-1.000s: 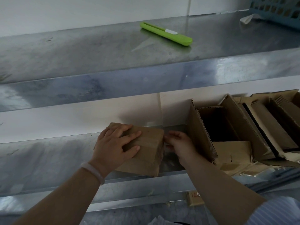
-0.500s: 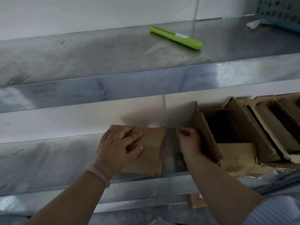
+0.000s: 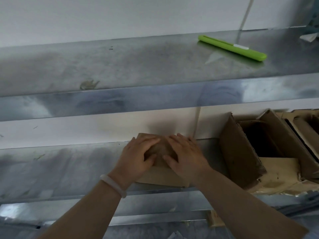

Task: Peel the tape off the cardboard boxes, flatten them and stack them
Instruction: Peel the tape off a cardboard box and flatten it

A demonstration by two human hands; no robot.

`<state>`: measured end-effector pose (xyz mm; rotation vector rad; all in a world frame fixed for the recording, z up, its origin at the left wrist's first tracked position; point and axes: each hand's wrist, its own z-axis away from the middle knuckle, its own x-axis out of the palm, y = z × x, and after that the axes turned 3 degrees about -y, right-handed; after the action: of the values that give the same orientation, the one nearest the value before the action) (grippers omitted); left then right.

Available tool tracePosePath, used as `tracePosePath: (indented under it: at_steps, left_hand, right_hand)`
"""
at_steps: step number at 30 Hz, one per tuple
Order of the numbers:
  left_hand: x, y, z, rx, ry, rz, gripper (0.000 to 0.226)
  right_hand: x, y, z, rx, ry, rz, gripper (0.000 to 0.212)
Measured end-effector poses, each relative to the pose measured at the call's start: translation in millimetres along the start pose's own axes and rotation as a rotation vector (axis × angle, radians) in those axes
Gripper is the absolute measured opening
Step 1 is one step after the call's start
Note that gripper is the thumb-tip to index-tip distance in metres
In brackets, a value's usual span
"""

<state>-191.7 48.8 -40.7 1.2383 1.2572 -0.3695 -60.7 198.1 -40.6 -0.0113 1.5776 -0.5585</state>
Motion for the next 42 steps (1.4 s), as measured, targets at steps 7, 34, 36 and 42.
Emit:
tracePosePath:
  at_steps: [7,34,36,42]
  left_hand:
    - [-24,-21,41,-0.418,-0.066,0.509,0.054]
    - [-14,-59,93,-0.572,0.195,0.604,0.017]
    - [-13,-57,92,-0.618,0.206,0.646,0.019]
    - [-13,-64,83,-0.581,0.159,0.614,0.022]
  right_hand:
    - [-1,-13,-13,-0.054,-0.156,0.249,0.066]
    - [35,-83,-23,0.052,-0.086,0.353,0.094]
    - [37,-88,-24,0.067,-0.076,0.348,0.096]
    - [42,-93,-26,0.099,-0.034,0.355,0.088]
